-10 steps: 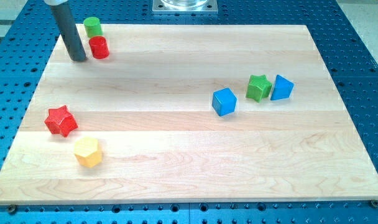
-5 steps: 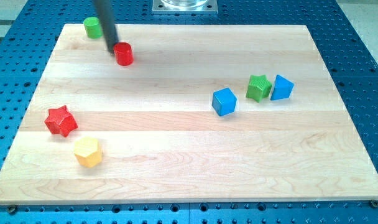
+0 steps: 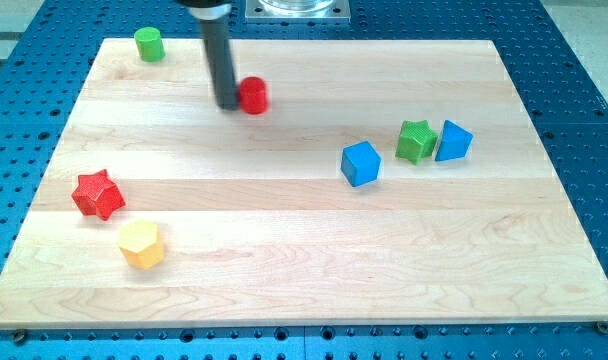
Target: Push the red circle to the top middle of the board
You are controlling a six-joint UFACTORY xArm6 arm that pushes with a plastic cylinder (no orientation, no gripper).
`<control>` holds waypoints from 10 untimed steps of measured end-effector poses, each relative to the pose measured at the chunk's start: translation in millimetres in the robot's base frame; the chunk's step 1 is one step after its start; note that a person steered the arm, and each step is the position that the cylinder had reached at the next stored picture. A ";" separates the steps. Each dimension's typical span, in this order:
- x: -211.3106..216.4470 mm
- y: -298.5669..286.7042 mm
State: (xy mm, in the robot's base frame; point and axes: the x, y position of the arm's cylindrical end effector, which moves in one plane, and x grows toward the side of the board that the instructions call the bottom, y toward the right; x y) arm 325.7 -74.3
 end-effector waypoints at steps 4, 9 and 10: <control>-28.8 77.2; -86.8 12.1; -97.2 71.4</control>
